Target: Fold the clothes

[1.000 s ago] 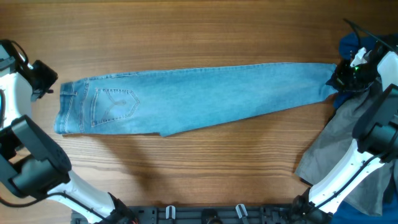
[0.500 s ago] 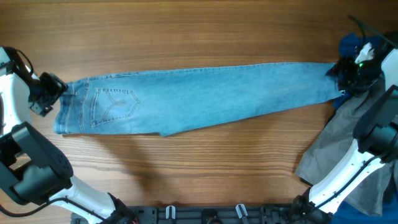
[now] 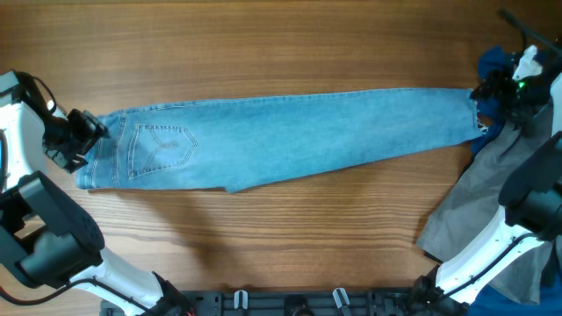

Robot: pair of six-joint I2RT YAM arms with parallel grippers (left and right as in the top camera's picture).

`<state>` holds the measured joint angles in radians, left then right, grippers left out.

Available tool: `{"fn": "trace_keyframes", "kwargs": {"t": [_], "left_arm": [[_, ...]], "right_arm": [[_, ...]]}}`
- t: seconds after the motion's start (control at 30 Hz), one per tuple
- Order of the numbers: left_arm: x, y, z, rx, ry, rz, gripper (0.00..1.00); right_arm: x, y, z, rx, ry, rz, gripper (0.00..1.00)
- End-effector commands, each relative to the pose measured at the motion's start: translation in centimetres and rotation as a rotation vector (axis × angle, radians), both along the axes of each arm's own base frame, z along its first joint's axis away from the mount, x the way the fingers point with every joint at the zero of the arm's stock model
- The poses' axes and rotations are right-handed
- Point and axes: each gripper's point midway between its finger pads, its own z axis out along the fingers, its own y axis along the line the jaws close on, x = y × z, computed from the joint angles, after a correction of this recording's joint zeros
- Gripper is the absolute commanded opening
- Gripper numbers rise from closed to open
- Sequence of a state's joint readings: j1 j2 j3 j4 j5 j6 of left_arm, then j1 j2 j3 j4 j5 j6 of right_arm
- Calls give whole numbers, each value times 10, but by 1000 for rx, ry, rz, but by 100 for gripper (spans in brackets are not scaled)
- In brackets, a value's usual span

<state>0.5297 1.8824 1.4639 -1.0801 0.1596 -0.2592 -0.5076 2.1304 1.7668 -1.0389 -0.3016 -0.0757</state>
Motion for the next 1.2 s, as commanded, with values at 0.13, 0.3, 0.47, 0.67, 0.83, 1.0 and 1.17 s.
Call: {"fn": "trace_keyframes", "kwargs": {"t": [0.13, 0.3, 0.47, 0.67, 0.83, 1.0, 1.17], "left_arm": [[-16, -20, 10, -66, 62, 29, 72], [-30, -36, 2, -105, 131, 28, 73], [-41, -53, -21, -124, 178, 33, 72], [-49, -60, -38, -138, 203, 68, 73], [-30, -51, -51, -94, 106, 66, 73], [-12, -41, -74, -41, 9, 62, 71], [14, -29, -70, -7, -86, 62, 70]], "right_arm": [[-10, 19, -37, 26, -56, 191, 74], [-2, 20, -42, 21, -107, 209, 75], [5, 17, -41, 2, -138, 214, 75], [7, 18, -40, 7, -148, 215, 76], [7, 20, -39, 23, -148, 205, 70], [9, 19, -39, 43, -138, 138, 71], [7, 22, -39, 60, -134, 140, 67]]}}
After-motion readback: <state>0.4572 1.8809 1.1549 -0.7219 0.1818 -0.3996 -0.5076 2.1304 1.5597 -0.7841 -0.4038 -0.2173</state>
